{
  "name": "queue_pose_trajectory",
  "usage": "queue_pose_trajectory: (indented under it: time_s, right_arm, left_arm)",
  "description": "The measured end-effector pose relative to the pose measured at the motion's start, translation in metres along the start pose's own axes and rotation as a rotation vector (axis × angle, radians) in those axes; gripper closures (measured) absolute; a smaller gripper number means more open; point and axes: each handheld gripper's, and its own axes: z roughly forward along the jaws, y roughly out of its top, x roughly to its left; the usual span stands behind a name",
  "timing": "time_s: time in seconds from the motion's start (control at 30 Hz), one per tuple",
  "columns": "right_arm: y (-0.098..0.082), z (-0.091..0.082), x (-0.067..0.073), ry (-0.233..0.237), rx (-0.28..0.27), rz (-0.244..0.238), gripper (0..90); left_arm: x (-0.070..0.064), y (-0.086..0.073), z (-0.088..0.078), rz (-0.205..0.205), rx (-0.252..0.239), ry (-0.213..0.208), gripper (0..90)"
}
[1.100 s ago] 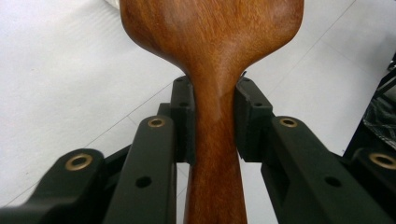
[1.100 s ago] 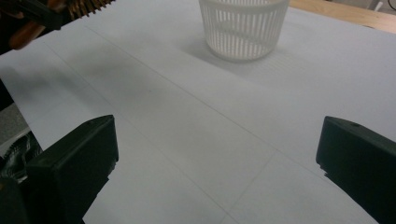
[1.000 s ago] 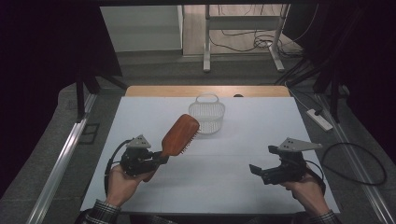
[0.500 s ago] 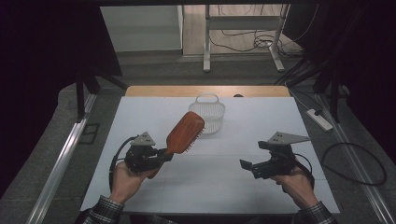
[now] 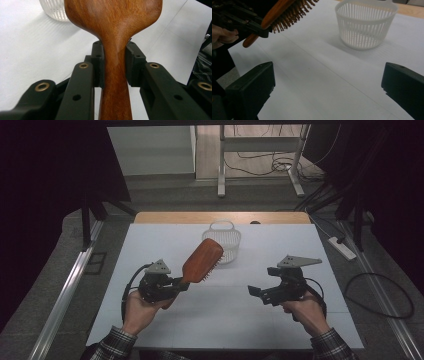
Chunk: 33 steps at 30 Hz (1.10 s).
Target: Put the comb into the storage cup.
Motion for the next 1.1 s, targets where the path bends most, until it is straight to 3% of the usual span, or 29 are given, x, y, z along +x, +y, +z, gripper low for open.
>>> queue_pose_trajectory:
  time_s: [0.3, 0.5, 0.97, 1.1]
  right_arm:
    - [0.008, 0.010, 0.003, 0.009, -0.013, -0.023, 0.0]
    - [0.015, 0.018, 0.005, 0.014, -0.011, -0.008, 0.0]
    - [0.025, 0.037, 0.012, 0.081, 0.013, 0.006, 0.0]
    - [0.028, 0.043, 0.011, 0.100, 0.017, 0.031, 0.0]
  left_arm:
    - [-0.003, 0.007, 0.006, 0.022, -0.001, 0.001, 72.1]
    - [-0.006, 0.012, 0.010, 0.031, -0.011, 0.007, 72.1]
    - [-0.012, 0.014, 0.017, 0.043, -0.017, -0.008, 72.1]
    - [-0.012, 0.014, 0.017, 0.042, -0.021, -0.009, 72.1]
